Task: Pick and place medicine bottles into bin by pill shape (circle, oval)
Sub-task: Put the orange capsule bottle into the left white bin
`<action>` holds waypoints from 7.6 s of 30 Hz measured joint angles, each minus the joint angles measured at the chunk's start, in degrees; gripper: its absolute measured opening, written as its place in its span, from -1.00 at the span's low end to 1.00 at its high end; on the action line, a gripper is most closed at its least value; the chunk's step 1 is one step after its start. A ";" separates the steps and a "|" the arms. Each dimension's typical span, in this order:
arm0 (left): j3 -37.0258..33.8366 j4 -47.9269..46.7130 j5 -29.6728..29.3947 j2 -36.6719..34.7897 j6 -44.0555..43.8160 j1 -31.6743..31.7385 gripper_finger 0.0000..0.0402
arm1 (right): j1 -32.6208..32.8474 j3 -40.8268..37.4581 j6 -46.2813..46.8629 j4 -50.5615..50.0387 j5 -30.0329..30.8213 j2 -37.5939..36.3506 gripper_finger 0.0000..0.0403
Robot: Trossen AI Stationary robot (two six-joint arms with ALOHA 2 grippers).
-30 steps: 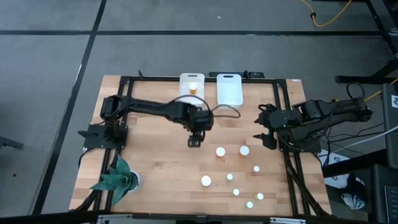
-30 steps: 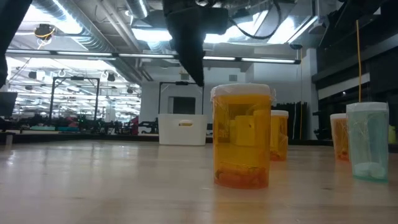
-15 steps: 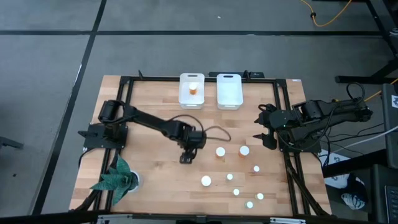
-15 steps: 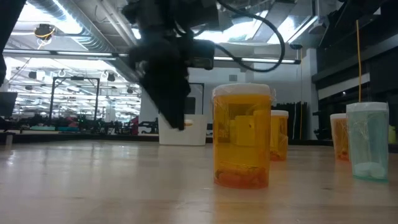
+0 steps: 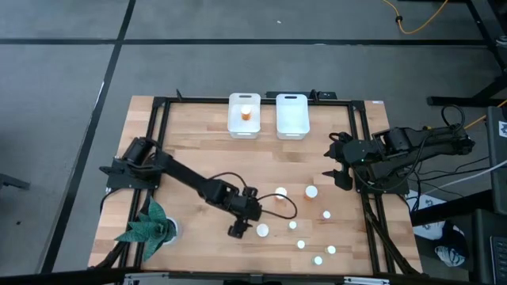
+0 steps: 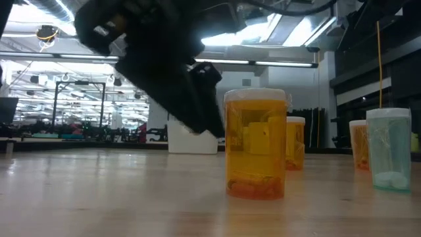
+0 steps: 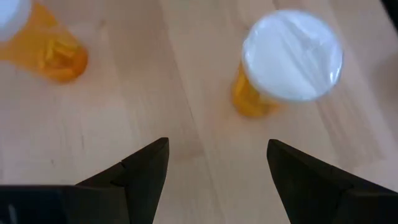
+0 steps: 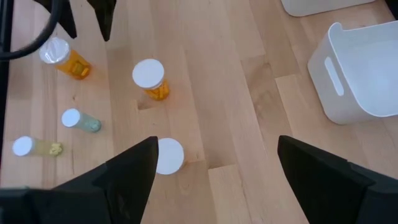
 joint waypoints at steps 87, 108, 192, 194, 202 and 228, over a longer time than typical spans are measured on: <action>2.49 -6.55 -10.22 -17.58 9.58 46.66 -0.07 | -0.02 0.00 1.35 -0.64 0.00 0.01 0.64; 0.63 -10.09 -0.21 -8.12 7.96 50.29 -0.07 | -0.02 0.00 1.49 -2.03 0.00 0.01 0.64; -5.29 5.55 1.16 -18.24 2.02 26.26 0.33 | 0.00 0.00 1.51 -2.01 0.00 -0.01 0.64; -5.29 5.61 0.20 -17.97 1.99 23.26 0.33 | -0.02 0.00 1.51 -2.01 0.00 -0.01 0.64; -5.29 5.52 -11.69 -17.85 -4.79 14.00 0.33 | 0.00 0.00 1.53 -2.01 0.00 -0.01 0.64; -0.33 16.03 -12.07 -11.86 -3.73 6.54 0.27 | -0.02 0.00 1.57 -1.97 0.00 0.00 0.64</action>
